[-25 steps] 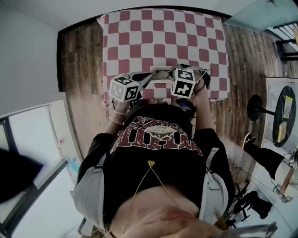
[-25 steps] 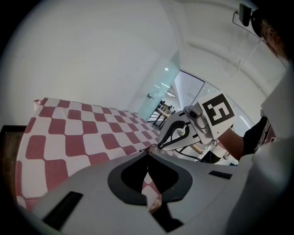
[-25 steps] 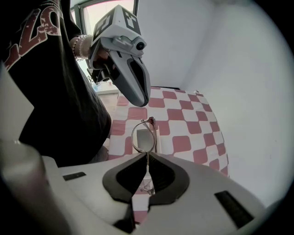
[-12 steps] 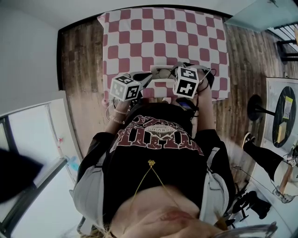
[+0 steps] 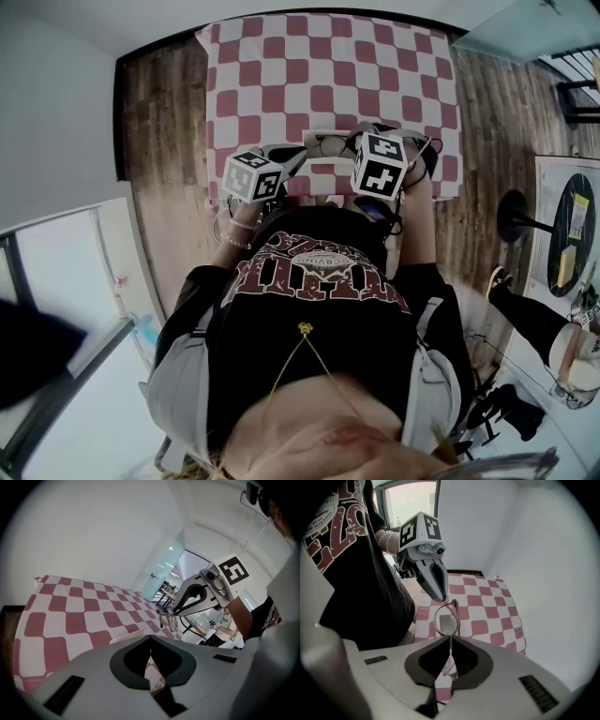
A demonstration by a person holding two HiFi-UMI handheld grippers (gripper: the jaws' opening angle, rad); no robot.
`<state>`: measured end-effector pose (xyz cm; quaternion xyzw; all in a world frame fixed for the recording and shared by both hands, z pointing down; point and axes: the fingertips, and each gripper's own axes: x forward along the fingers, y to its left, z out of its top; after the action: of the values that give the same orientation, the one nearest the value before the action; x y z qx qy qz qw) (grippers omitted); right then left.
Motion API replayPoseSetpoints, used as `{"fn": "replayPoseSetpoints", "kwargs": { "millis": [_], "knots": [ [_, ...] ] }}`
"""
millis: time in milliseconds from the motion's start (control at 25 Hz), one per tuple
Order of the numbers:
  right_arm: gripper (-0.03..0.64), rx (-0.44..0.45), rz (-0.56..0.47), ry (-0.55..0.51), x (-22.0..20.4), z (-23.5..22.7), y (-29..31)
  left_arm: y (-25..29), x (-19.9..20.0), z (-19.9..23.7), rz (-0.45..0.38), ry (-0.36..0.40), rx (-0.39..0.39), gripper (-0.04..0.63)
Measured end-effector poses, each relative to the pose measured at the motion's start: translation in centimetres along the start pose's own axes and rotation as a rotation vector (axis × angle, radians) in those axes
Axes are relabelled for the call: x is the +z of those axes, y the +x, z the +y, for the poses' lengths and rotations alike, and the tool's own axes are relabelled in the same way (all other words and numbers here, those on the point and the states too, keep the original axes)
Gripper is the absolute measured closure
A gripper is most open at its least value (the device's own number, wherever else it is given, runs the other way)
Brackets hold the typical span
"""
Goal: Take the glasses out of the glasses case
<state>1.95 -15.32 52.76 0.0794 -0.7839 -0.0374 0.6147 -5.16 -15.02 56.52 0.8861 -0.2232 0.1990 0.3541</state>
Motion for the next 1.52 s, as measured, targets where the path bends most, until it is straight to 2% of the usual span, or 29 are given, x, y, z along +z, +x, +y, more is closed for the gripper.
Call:
{"fn": "replayPoseSetpoints", "kwargs": {
  "millis": [1520],
  "knots": [
    [0.586, -0.031, -0.041, 0.033, 1.1, -0.4, -5.7, 1.4, -1.3, 0.1, 0.039, -0.015, -0.01, 0.588]
  ]
}}
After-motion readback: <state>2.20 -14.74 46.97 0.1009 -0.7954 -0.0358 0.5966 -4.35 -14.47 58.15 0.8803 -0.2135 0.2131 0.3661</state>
